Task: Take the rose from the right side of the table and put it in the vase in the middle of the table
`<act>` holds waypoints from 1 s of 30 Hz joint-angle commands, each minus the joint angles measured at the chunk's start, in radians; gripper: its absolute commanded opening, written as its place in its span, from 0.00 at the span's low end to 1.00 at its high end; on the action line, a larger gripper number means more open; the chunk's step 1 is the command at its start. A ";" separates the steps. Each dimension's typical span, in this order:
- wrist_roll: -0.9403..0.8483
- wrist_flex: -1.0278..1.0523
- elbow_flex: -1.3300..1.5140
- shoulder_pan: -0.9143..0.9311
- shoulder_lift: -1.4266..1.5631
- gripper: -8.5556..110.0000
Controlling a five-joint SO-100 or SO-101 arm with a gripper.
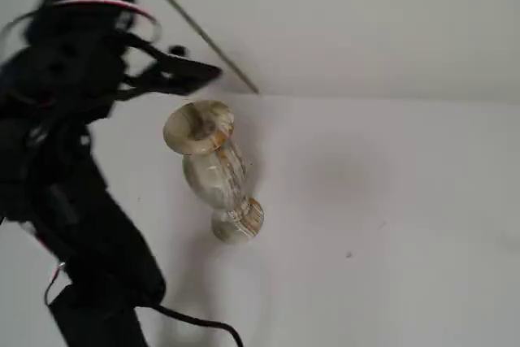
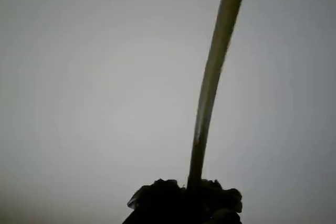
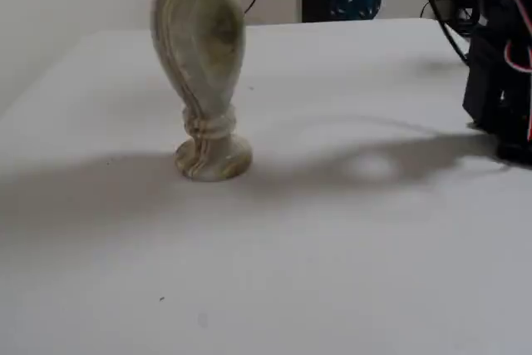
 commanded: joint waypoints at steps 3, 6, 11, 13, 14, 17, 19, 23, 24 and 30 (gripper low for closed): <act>0.044 0.034 -0.032 -0.143 0.092 0.07; 0.094 0.054 -0.005 -0.132 0.083 0.07; 0.141 0.075 0.025 -0.064 0.041 0.07; 0.169 0.078 0.025 -0.021 0.015 0.07; 0.179 0.078 0.025 -0.005 0.002 0.07; 0.187 0.095 0.021 0.008 -0.046 0.07; 0.187 0.120 0.018 0.009 -0.080 0.07; 0.195 0.137 0.015 0.037 -0.147 0.07; 0.198 0.132 0.014 0.043 -0.163 0.07; 0.201 0.112 0.014 0.037 -0.167 0.07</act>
